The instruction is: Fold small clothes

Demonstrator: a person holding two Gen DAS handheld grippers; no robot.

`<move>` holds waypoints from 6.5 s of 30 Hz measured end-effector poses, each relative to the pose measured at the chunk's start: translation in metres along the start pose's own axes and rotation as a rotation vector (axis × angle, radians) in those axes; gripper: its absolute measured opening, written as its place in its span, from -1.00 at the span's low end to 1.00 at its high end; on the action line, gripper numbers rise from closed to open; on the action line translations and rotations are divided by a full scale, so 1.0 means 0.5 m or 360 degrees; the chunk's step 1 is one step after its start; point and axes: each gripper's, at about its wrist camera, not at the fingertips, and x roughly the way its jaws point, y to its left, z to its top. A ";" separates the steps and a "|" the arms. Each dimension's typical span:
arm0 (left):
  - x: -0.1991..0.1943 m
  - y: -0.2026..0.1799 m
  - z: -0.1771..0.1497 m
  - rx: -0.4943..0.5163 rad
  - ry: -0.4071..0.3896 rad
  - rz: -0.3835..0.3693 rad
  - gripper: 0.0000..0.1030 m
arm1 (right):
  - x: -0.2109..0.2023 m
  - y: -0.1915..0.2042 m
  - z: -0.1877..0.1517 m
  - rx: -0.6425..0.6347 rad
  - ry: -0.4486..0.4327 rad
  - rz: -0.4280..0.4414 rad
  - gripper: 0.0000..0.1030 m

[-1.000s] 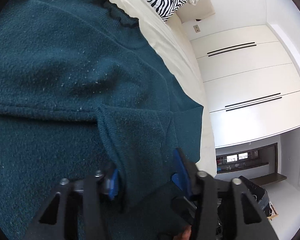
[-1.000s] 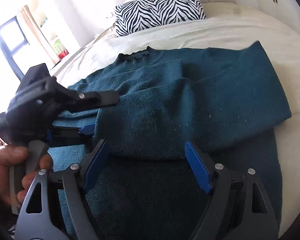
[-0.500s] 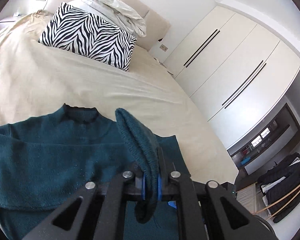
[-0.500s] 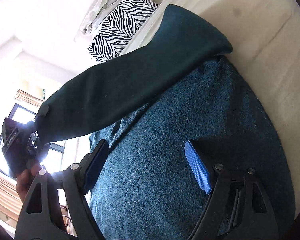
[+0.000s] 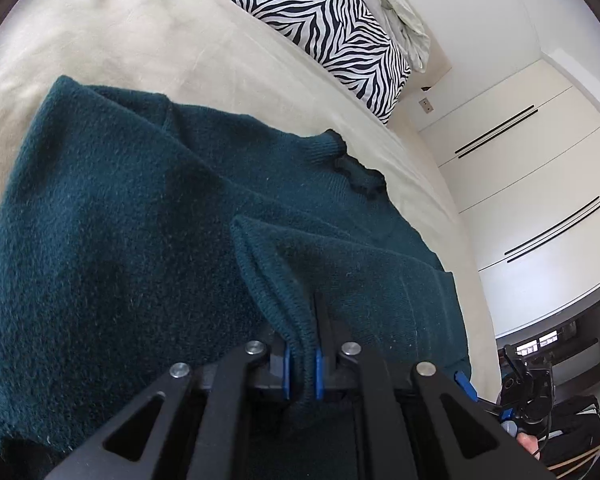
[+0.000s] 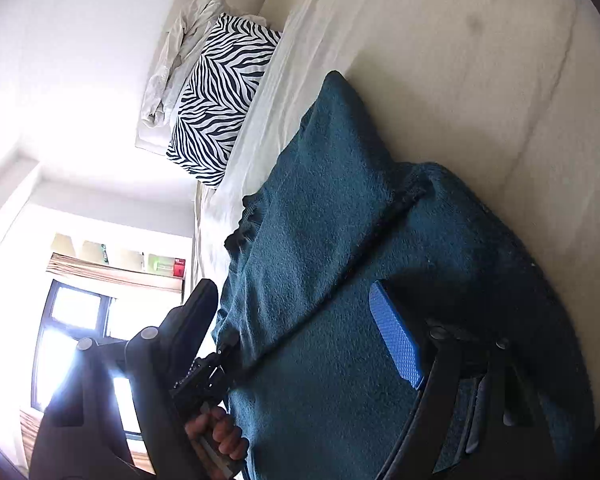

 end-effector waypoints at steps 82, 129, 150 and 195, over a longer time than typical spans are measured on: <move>-0.454 0.106 -0.497 -0.0072 0.0260 0.0130 0.42 | -0.446 -0.112 -0.196 -0.0444 0.0133 -0.0457 0.47; -0.434 0.115 -0.556 -0.0184 0.0506 0.0017 -0.86 | -0.513 -0.128 -0.286 -0.0516 0.0526 -0.0595 -0.85; -0.524 0.064 -0.353 -0.0361 -0.0043 -0.0697 -0.86 | -0.423 0.081 -0.184 -0.0626 0.0125 -0.0122 -0.85; -0.198 0.244 0.049 -0.0683 -0.0208 -0.0403 0.22 | 0.091 0.095 0.340 -0.0581 -0.0281 -0.0651 0.22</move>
